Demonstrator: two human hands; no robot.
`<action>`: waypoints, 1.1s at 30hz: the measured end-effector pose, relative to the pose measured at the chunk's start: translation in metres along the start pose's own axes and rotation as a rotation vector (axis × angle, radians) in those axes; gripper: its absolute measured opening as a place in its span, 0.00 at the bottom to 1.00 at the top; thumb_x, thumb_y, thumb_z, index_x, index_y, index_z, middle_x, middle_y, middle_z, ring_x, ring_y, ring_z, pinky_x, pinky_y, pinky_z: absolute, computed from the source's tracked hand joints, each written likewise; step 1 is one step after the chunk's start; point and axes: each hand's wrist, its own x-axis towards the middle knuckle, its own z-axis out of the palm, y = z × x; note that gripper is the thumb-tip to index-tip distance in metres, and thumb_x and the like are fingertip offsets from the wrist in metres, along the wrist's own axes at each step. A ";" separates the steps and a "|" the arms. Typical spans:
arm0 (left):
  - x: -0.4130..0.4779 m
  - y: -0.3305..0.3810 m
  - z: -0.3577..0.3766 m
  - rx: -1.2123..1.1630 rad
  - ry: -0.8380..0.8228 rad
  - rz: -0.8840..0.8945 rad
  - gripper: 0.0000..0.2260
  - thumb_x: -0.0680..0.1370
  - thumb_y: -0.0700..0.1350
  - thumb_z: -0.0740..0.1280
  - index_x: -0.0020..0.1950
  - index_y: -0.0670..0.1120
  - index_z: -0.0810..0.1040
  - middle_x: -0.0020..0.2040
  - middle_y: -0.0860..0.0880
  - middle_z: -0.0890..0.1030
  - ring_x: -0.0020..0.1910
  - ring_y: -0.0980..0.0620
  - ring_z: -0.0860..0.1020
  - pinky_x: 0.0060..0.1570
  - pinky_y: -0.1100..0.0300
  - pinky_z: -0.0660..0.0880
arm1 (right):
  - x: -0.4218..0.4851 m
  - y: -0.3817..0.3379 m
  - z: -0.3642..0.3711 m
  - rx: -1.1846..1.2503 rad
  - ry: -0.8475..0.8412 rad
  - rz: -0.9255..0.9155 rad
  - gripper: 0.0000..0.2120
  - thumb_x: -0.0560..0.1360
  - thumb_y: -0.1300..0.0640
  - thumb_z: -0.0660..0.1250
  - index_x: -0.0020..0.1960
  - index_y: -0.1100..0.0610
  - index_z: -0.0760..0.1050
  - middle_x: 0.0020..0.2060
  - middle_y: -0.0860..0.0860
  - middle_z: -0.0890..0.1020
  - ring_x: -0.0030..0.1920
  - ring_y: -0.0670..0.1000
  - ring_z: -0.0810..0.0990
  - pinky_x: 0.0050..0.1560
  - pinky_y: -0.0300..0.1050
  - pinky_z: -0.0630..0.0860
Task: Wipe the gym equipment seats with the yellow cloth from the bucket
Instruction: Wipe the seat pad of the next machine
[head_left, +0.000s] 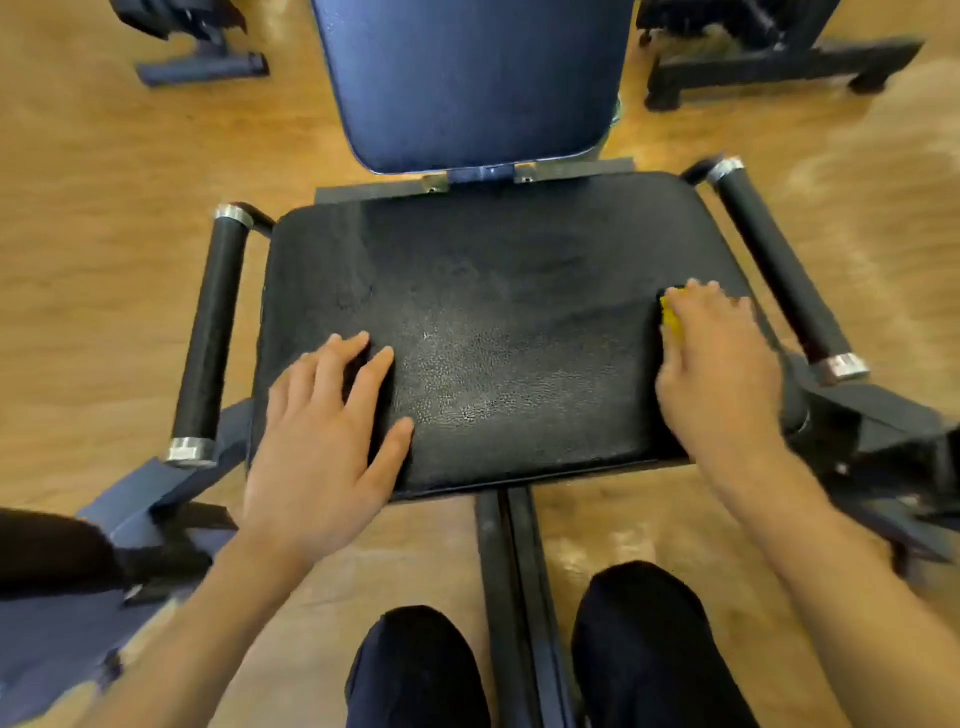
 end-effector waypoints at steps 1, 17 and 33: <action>0.002 0.002 -0.002 -0.006 -0.008 -0.020 0.29 0.81 0.59 0.55 0.77 0.43 0.68 0.76 0.41 0.66 0.77 0.37 0.62 0.74 0.37 0.61 | -0.003 -0.032 0.009 0.026 -0.013 -0.036 0.14 0.80 0.66 0.61 0.65 0.62 0.75 0.69 0.61 0.74 0.71 0.65 0.69 0.73 0.61 0.64; 0.009 0.006 -0.019 0.075 -0.159 -0.065 0.34 0.82 0.59 0.54 0.80 0.37 0.61 0.79 0.37 0.63 0.80 0.37 0.57 0.79 0.40 0.54 | 0.062 -0.061 0.019 0.116 0.006 0.240 0.19 0.81 0.67 0.59 0.72 0.62 0.70 0.76 0.59 0.67 0.79 0.60 0.58 0.79 0.58 0.54; 0.009 0.004 -0.016 0.032 -0.187 -0.089 0.35 0.80 0.59 0.56 0.80 0.37 0.61 0.79 0.37 0.63 0.80 0.36 0.57 0.79 0.42 0.52 | -0.050 -0.035 -0.002 0.232 -0.507 -0.807 0.30 0.72 0.71 0.70 0.72 0.55 0.72 0.77 0.52 0.67 0.79 0.53 0.59 0.80 0.50 0.53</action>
